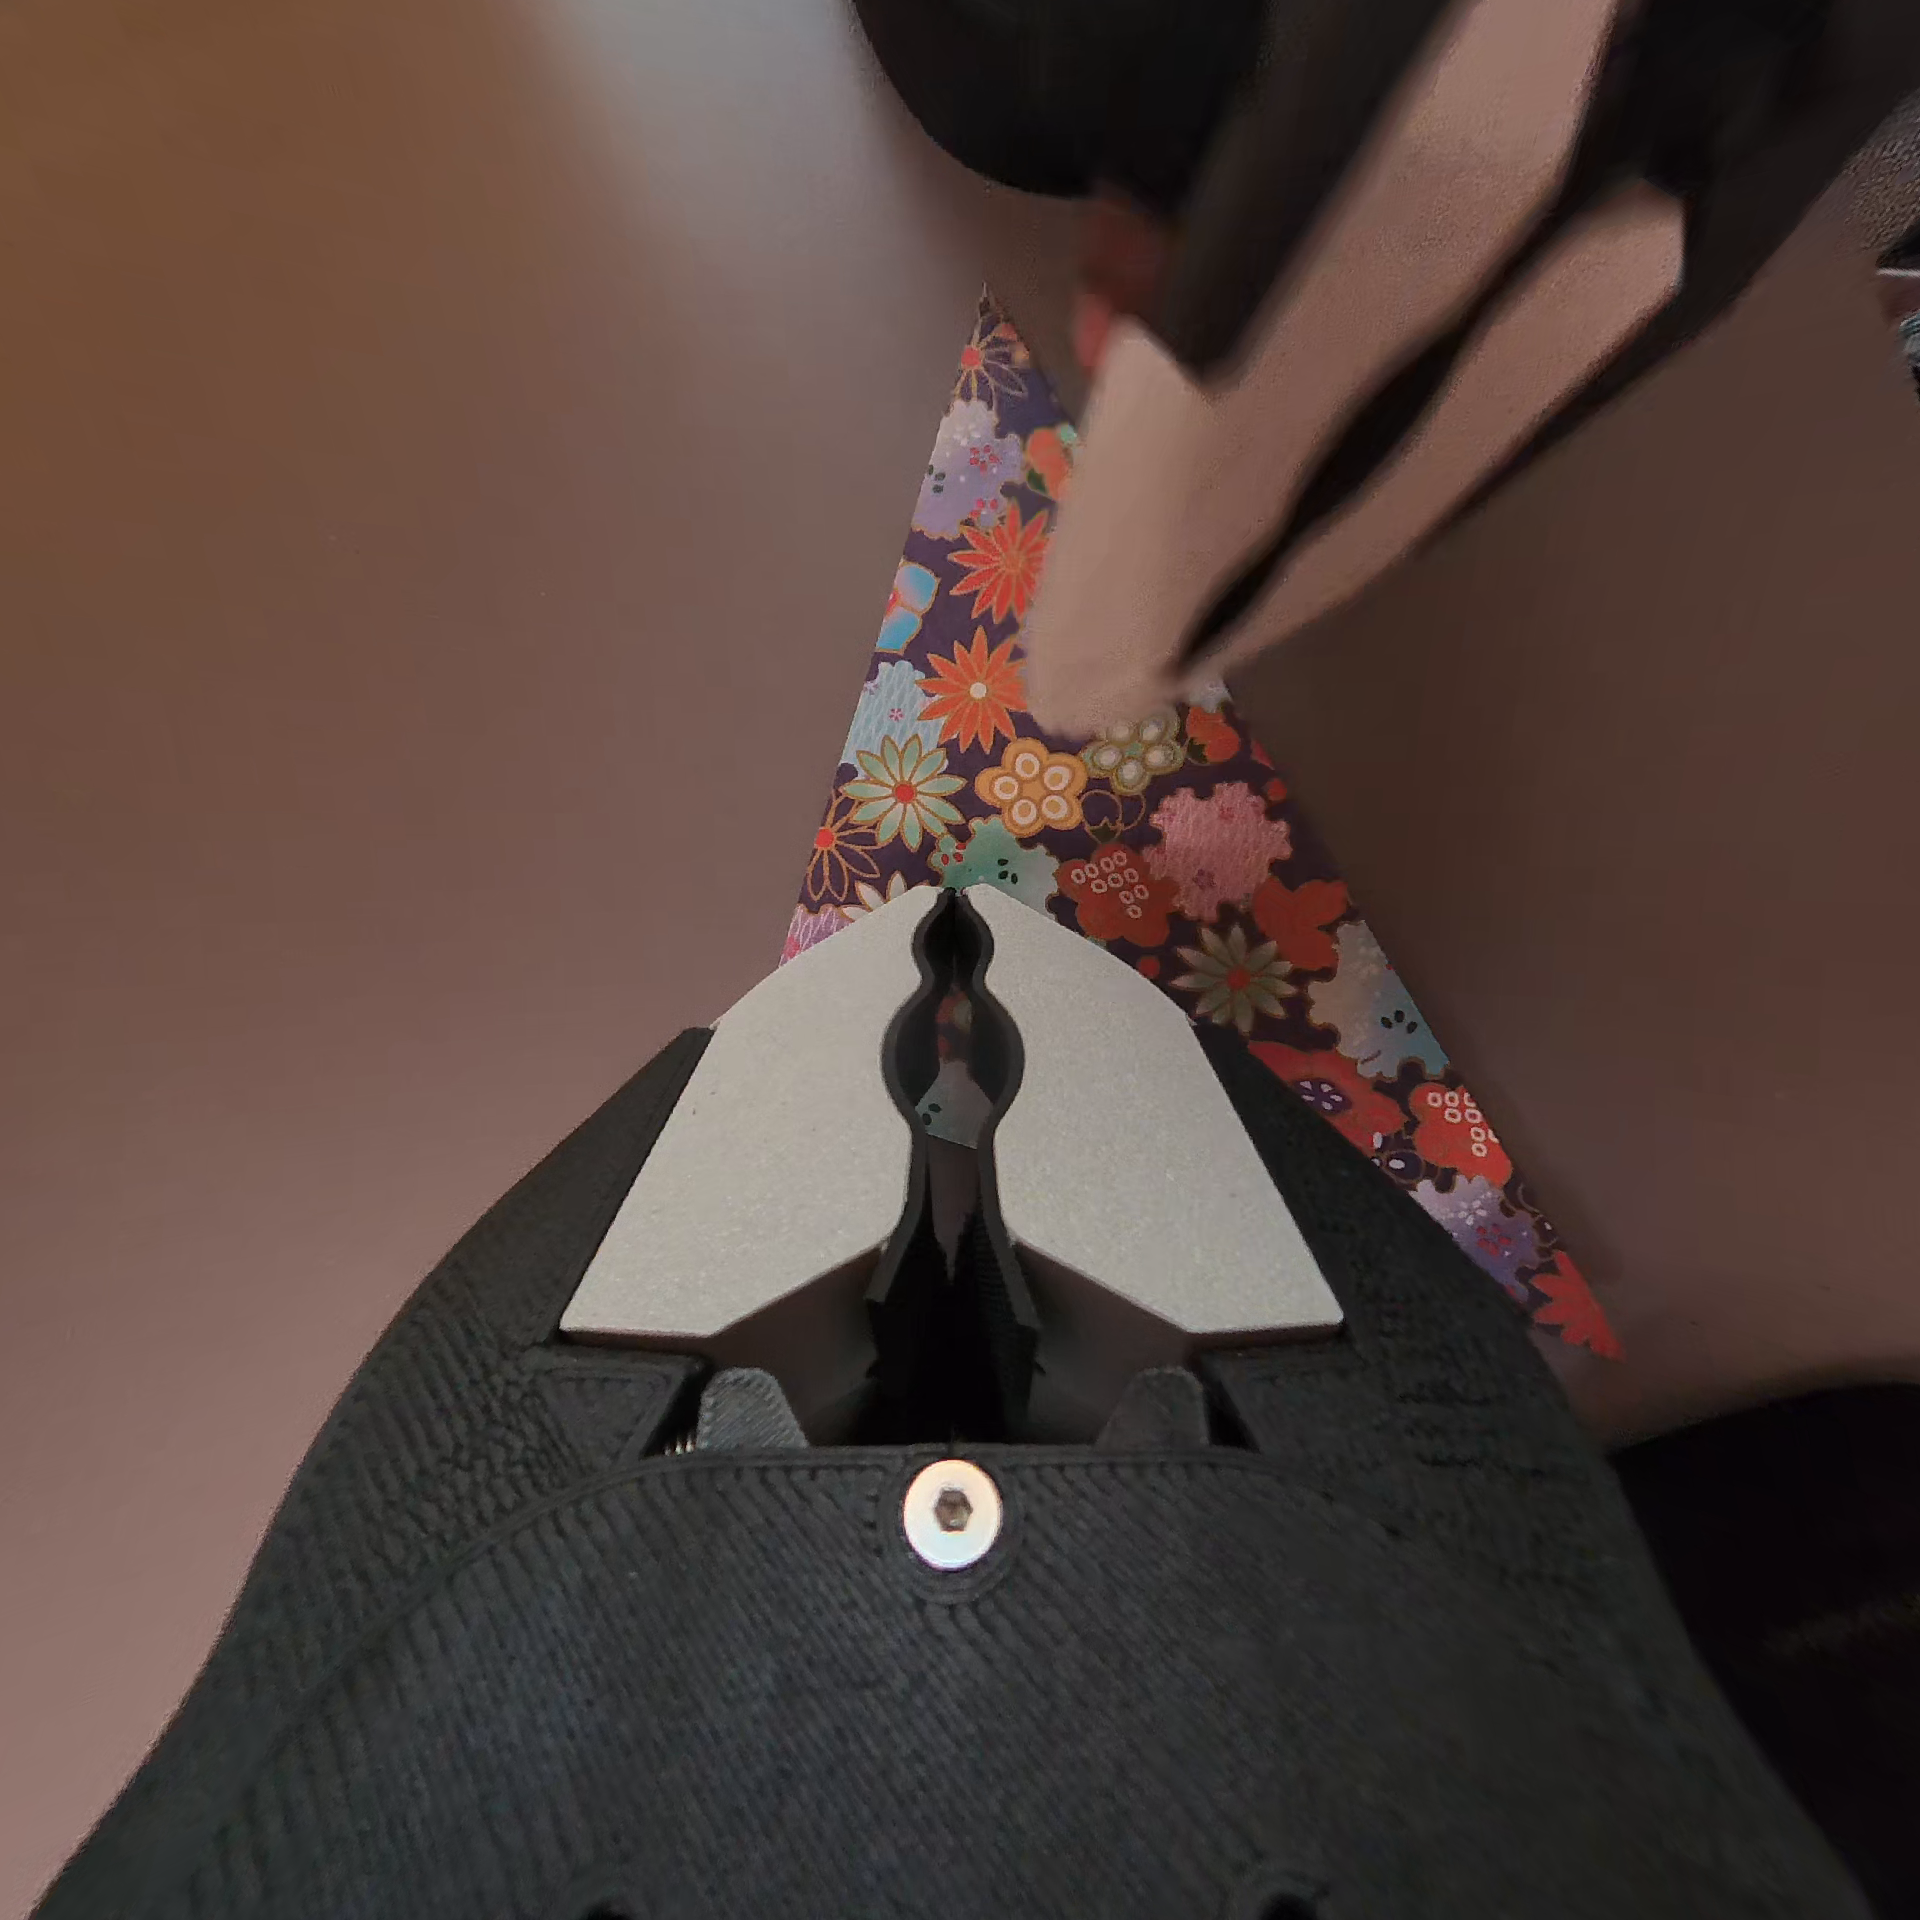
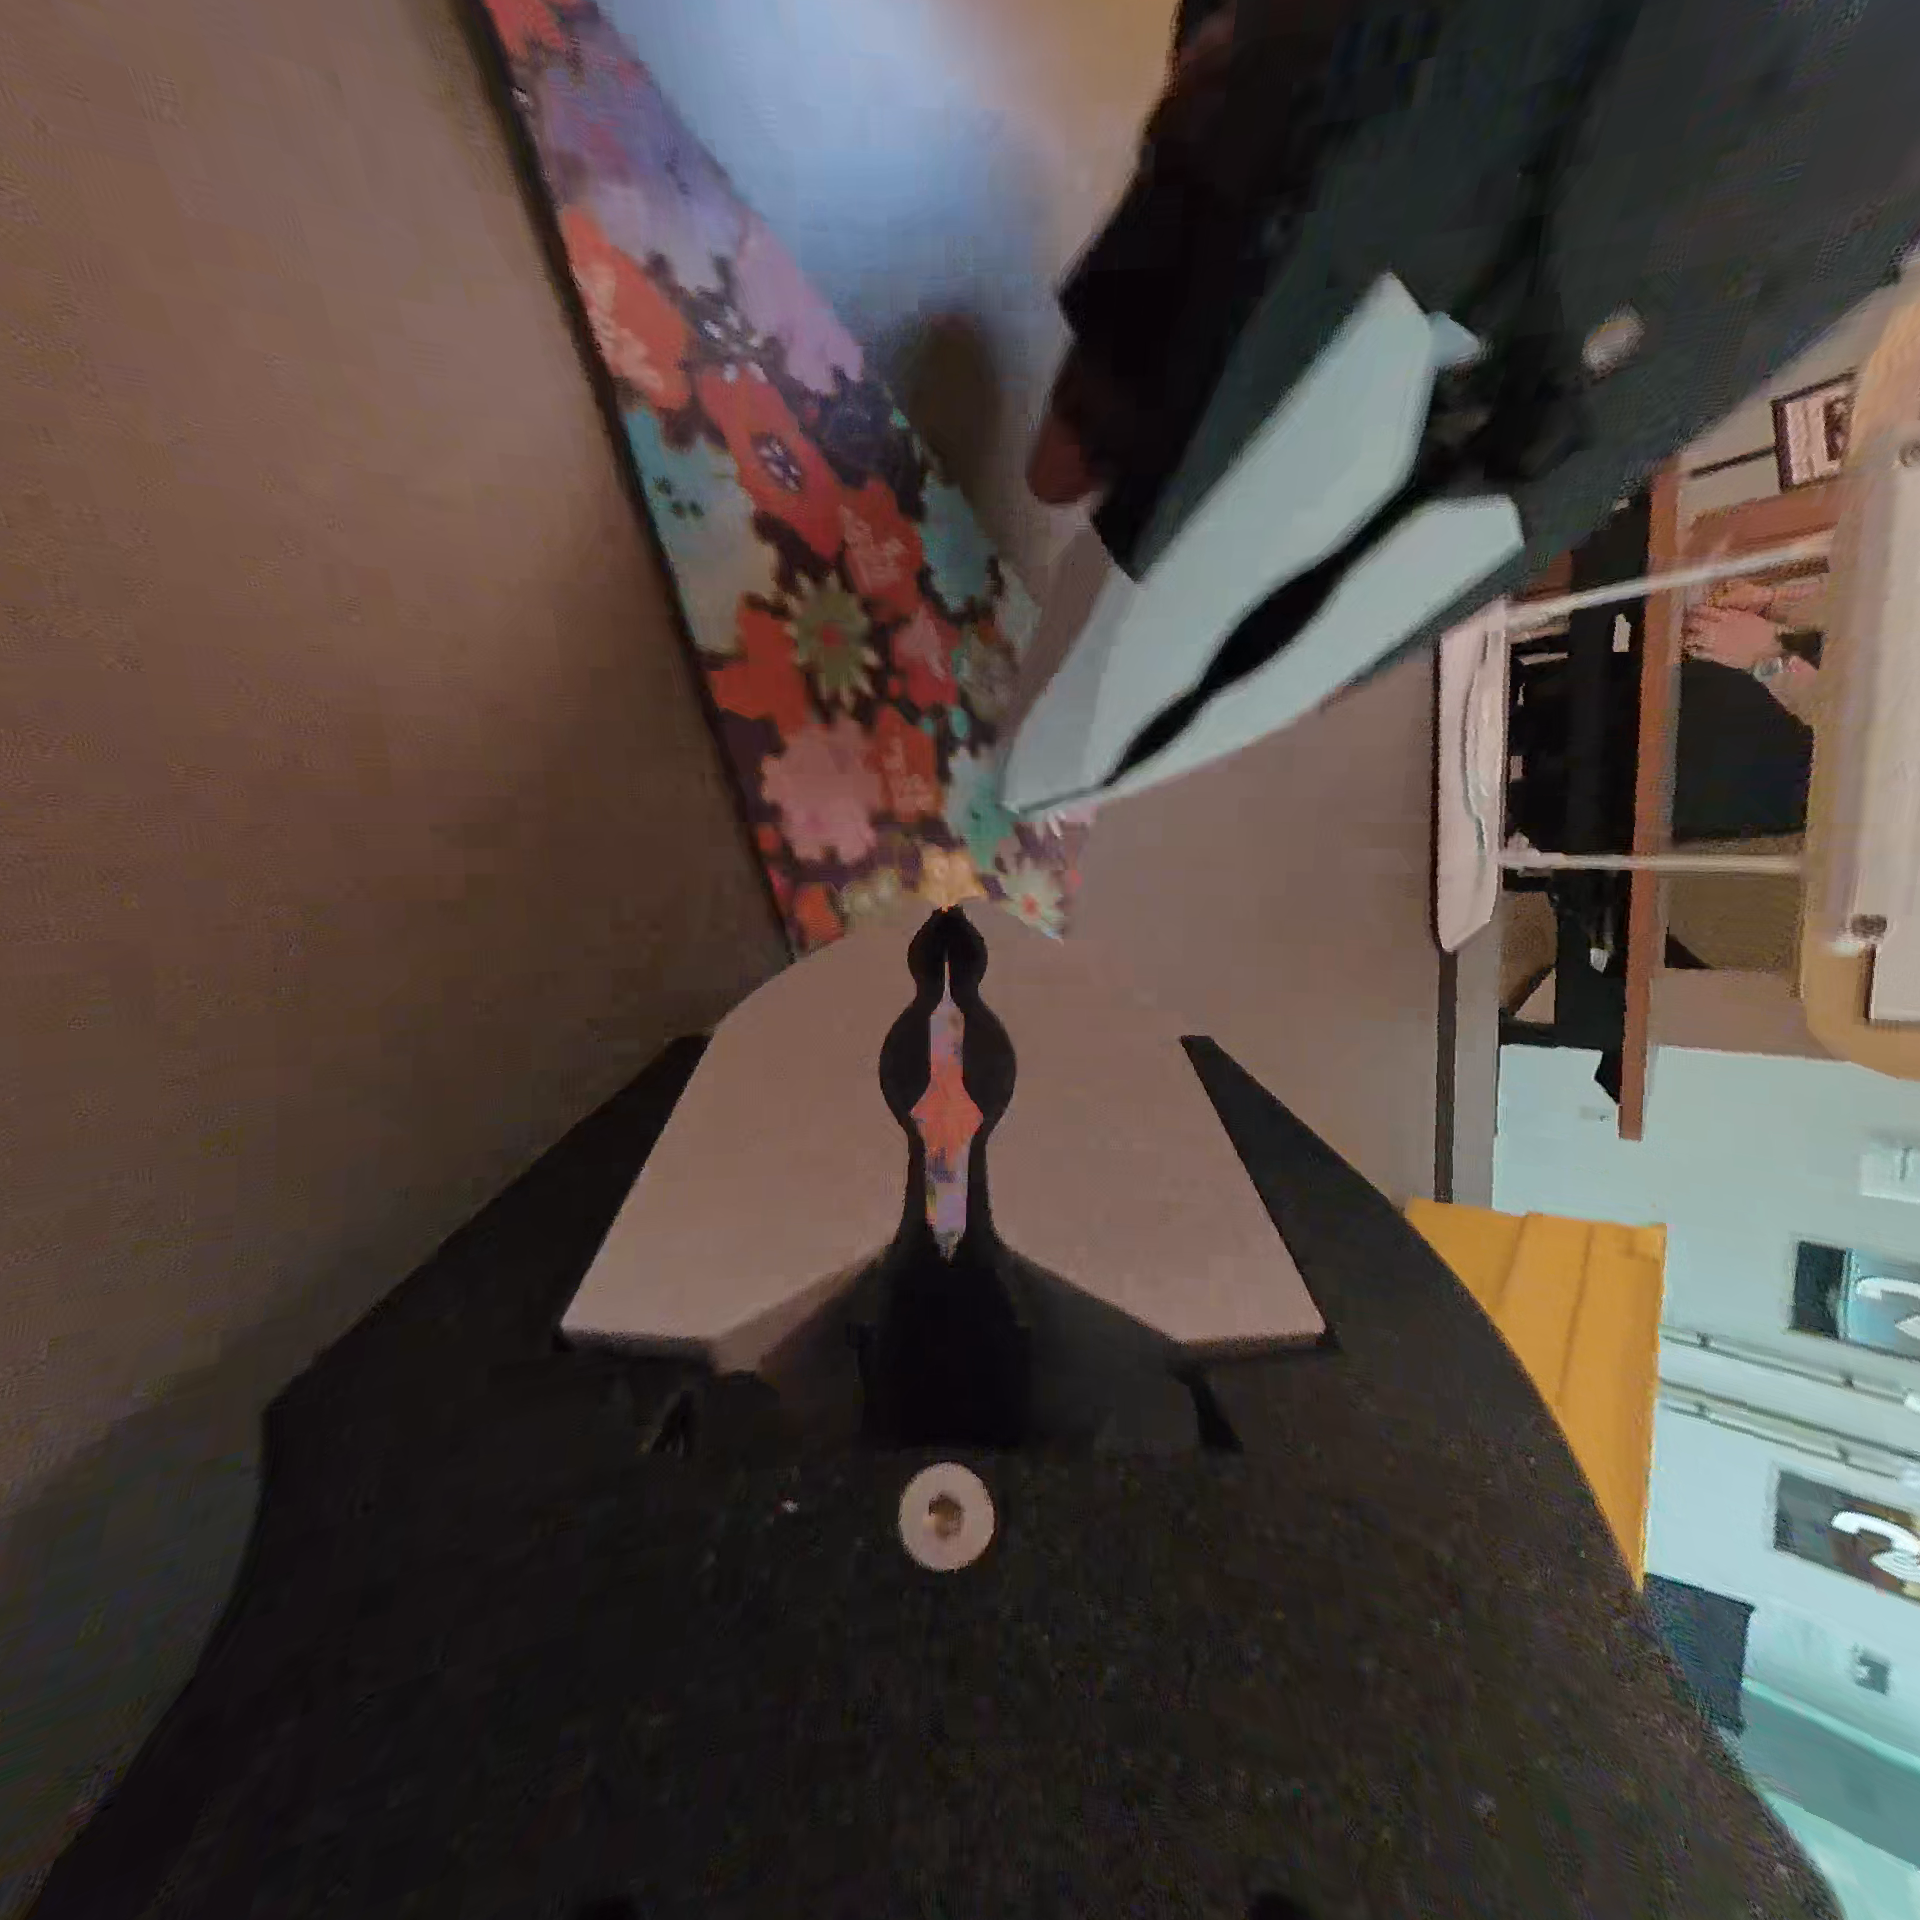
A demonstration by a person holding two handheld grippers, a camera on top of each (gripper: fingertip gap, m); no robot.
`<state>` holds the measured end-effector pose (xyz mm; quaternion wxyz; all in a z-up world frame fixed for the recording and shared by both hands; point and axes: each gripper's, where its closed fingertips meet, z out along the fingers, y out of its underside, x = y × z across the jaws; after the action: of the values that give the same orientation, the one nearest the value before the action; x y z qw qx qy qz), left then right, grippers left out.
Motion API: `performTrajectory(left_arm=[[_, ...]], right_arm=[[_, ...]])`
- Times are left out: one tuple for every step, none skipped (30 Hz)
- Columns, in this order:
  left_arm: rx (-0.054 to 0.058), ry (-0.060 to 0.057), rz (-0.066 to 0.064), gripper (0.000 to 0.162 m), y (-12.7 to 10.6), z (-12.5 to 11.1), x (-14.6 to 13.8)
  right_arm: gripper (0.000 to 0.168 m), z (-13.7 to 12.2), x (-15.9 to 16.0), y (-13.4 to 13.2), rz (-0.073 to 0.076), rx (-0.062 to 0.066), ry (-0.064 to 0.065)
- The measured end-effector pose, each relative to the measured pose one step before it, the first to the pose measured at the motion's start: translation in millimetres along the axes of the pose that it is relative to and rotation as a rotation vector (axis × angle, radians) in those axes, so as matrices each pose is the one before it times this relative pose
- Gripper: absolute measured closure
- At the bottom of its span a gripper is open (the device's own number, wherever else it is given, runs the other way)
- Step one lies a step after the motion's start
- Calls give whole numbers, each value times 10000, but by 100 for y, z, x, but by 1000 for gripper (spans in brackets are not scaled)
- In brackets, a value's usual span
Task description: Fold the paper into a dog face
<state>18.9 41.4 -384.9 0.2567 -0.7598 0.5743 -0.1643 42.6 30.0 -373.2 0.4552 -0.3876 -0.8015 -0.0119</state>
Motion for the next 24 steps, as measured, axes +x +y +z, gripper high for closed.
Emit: performTrajectory(left_arm=[[1,11,-18,162,1,1,-4],[0,7,-11,162,4,-2,-5],[10,4,3,162,1,10,1],[15,9,-12,162,2,-4,2],[20,16,-25,162,-1,-1,-2],[35,15,-25,162,3,4,1],[37,3,-20,162,-4,-5,-8],[39,-11,12,162,-6,6,4],[55,-33,97,162,-13,-10,1],[82,-63,246,162,-20,2,-5],[64,-33,305,162,28,-43,75],[-73,127,194,162,172,-186,253],[-196,153,26,162,255,-387,221],[30,3,-93,162,-68,-653,-13],[450,-20,-122,162,-627,-934,-10],[619,-17,-131,162,-919,-1087,39],[448,-28,-91,162,-752,-1092,127],[177,-45,-10,162,-423,-973,231],[52,-124,31,162,-242,-826,277],[54,-212,-68,150,-207,-583,338],[-92,-260,-264,67,20,-299,413],[-508,-36,-146,59,610,-239,756],[-515,-90,-60,50,677,-98,816],[-349,-135,95,46,498,3,885]], right_arm=[[168,396,-263,-997,-338,64,231],[168,234,-382,-1574,-308,394,85],[168,226,-609,-1963,-36,530,-124],[168,105,-982,-2396,-24,764,-375],[168,-76,-1358,-2653,-246,986,-618],[168,-20,-986,-1768,-316,529,-447],[168,-116,-176,-704,-191,94,-21],[168,-455,193,-255,38,154,68],[163,-772,326,-22,429,324,-8],[158,-1002,430,336,781,280,-77],[146,-1116,240,586,908,192,-300],[131,-1178,196,844,886,11,-332],[115,-1189,222,1012,765,-148,-265],[100,-1089,119,1038,627,-183,-279],[85,-913,69,994,557,-191,-262],[72,-671,-40,890,512,-206,-314],[63,-400,-235,756,363,-271,-382],[55,-132,-278,643,137,-329,-323],[49,80,-298,547,-63,-367,-266],[45,254,-317,363,-155,-309,-249],[44,352,-366,135,-182,-184,-269],[43,421,-406,-29,-194,-75,-284],[43,440,-345,-47,-187,-41,-255],[42,382,-317,-103,-116,-6,-254]])
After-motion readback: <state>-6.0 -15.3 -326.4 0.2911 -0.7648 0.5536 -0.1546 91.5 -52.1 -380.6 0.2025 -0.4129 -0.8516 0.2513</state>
